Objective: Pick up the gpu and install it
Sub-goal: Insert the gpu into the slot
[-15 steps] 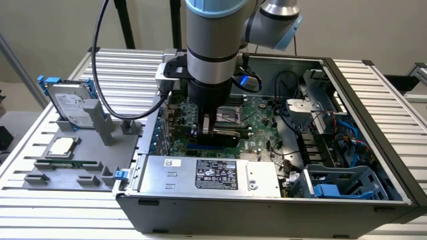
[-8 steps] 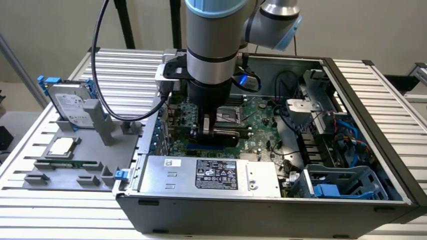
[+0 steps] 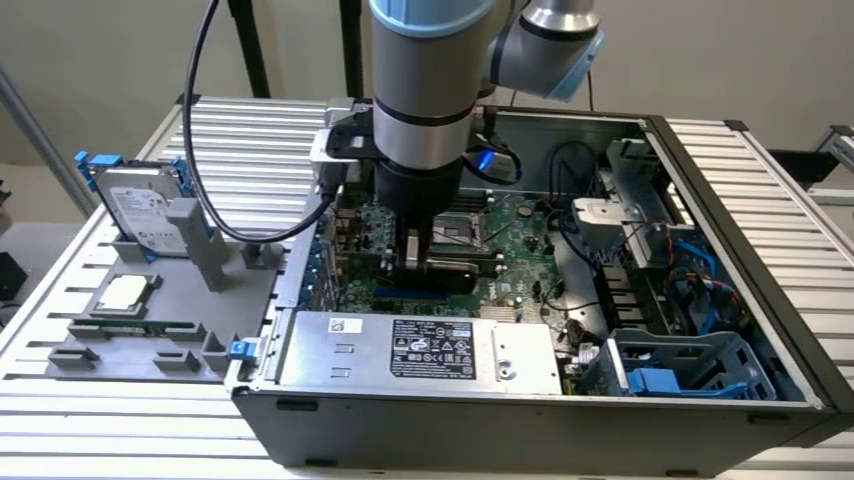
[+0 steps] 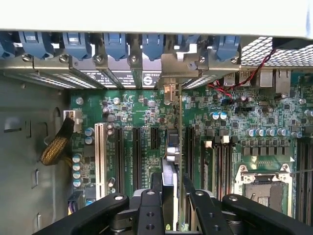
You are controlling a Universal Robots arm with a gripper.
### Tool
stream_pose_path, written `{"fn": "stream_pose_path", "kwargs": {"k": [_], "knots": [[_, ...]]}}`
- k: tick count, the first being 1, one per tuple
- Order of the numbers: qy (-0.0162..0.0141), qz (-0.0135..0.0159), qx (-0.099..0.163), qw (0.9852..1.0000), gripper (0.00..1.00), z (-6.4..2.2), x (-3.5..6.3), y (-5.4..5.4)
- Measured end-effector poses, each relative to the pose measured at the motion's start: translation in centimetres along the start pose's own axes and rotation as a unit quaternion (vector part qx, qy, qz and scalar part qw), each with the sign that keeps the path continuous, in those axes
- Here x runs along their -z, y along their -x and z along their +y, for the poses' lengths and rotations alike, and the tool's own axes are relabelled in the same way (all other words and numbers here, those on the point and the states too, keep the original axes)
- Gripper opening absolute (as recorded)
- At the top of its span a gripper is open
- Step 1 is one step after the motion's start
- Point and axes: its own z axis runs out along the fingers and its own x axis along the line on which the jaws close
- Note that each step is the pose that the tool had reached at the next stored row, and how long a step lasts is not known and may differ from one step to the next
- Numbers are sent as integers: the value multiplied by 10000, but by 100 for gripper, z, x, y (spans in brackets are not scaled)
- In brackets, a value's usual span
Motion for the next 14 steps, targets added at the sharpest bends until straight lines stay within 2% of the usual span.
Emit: {"fn": "stream_pose_path", "kwargs": {"k": [14], "knots": [[-1,1,1,10000,0,20,-83,8]]}}
